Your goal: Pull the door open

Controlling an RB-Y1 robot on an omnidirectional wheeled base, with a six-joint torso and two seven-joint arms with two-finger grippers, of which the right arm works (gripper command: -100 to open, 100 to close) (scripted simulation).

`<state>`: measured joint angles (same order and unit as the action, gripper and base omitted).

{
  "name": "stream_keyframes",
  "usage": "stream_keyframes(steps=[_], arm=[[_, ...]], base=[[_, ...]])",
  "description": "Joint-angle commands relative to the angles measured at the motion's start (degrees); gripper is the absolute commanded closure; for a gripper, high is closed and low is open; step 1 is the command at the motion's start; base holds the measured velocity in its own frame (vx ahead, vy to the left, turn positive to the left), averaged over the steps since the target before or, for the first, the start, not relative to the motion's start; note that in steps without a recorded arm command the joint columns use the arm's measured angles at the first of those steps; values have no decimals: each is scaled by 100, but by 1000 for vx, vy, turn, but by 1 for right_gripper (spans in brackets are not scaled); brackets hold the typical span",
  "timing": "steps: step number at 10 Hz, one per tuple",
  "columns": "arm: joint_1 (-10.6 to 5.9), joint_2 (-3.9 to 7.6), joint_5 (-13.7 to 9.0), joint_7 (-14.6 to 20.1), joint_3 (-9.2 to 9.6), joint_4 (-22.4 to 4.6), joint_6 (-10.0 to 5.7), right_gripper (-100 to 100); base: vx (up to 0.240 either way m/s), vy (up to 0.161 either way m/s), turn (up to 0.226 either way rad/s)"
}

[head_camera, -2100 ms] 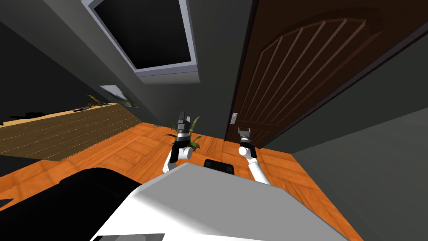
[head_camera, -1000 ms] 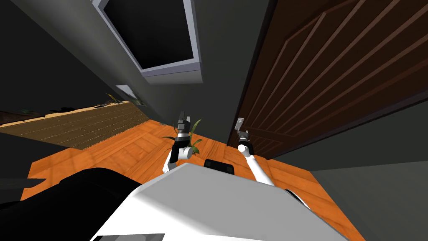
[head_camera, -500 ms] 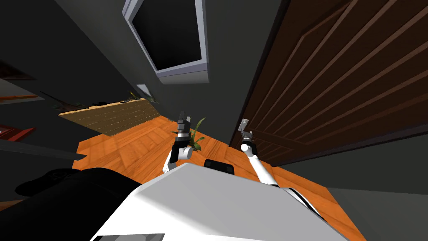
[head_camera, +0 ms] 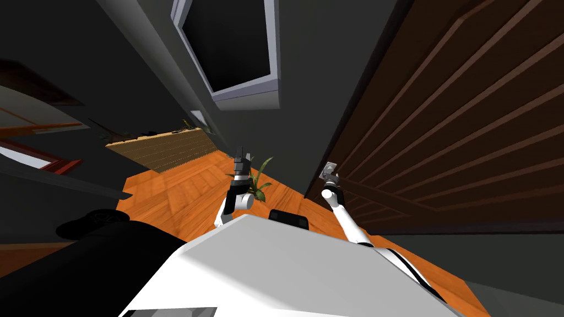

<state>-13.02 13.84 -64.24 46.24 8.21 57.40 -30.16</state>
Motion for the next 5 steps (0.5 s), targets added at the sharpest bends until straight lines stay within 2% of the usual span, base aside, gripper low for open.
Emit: stream_keyframes(steps=[1,3,4,5], arm=[[-64,48,-14,53,-51,-130,-41,-100],[-83,81,-30,67,-99,-185,-55,-100],[-96,70,-25,66,-84,-185,-51,-100],[-96,70,-25,66,-84,-185,-51,100]], base=[[168,-23,80],[166,-57,43],[60,-21,10],[-9,2,-12]])
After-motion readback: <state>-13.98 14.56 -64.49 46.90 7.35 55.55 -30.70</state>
